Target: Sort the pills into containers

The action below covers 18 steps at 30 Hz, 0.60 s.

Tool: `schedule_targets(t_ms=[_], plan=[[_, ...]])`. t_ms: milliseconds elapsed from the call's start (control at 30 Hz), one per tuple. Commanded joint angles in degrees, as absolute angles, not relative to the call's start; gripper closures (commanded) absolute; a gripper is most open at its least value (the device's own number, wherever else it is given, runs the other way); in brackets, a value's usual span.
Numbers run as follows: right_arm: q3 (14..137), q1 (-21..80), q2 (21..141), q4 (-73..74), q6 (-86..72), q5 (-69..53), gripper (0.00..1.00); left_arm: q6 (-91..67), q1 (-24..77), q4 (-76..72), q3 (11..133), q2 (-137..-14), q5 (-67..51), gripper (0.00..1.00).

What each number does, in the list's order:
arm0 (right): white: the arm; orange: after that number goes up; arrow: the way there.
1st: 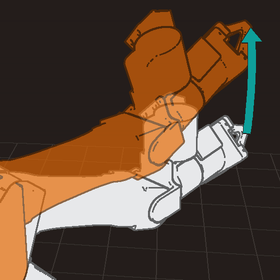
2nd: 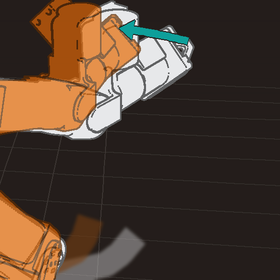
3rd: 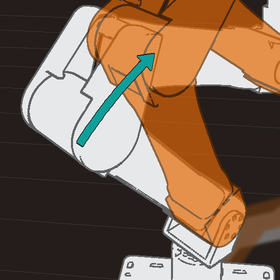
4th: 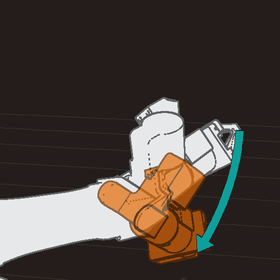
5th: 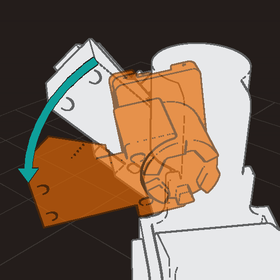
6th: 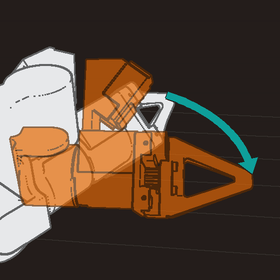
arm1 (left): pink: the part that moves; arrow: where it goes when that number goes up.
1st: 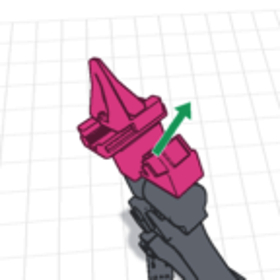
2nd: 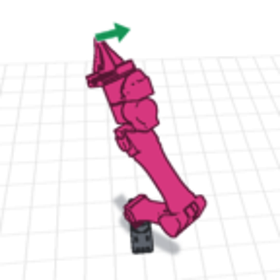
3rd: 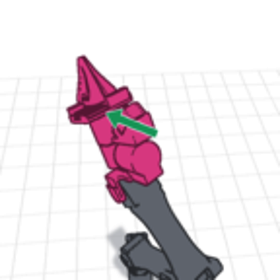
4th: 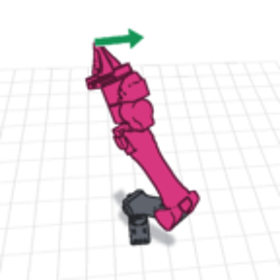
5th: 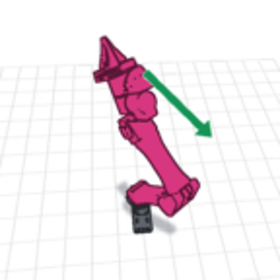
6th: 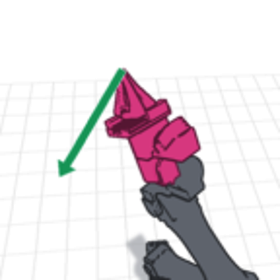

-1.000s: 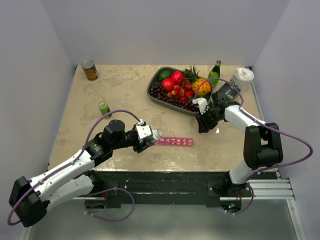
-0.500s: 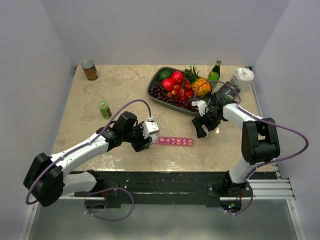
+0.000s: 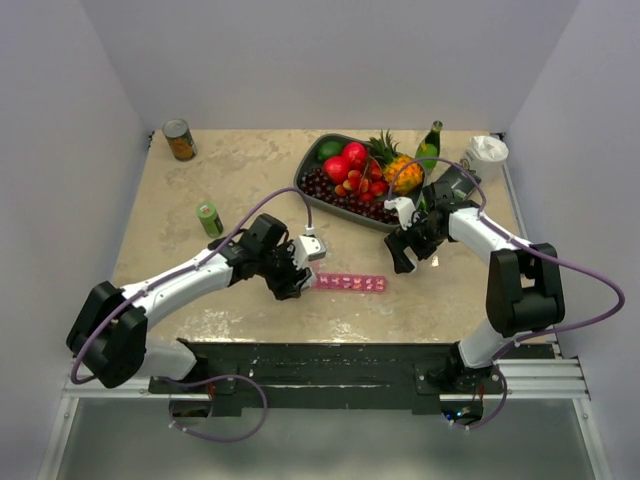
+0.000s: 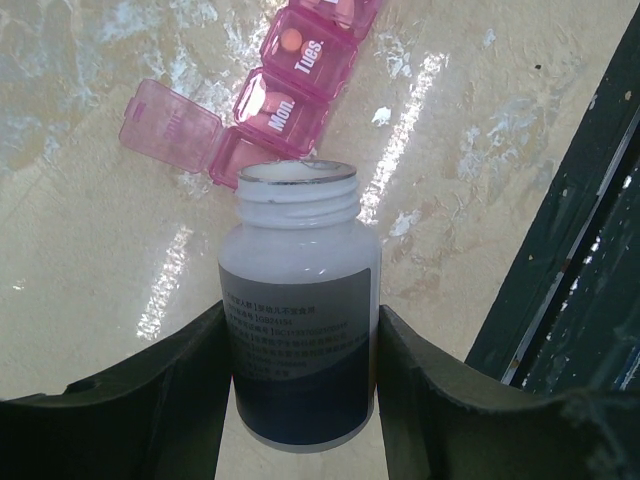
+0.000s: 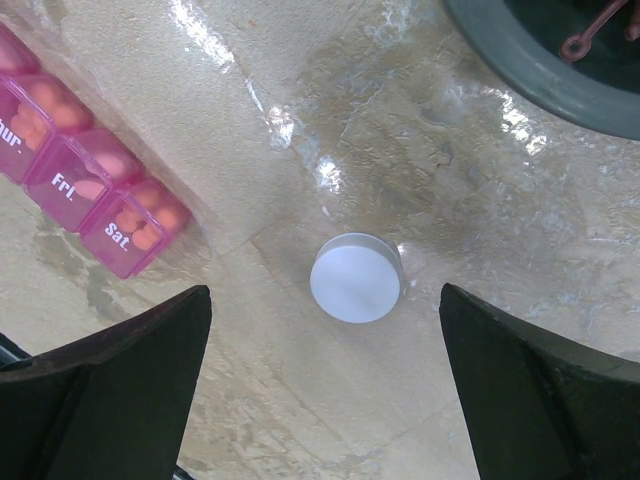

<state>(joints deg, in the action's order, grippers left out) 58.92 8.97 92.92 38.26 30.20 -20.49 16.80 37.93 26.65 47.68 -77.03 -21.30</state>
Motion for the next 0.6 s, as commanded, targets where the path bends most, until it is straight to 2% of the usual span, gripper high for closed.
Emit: schedule_targets(t_ms=[0,567], plan=[[59.68,8.88,90.35,38.50,31.20,-21.97,0.01,13.10,37.71,29.53,51.59,-78.75,-21.18,1.00],[59.50,8.79,90.26,38.58,31.55,-22.50,0.01,6.77,37.71,34.98,56.25,-84.99,-21.88,1.00]])
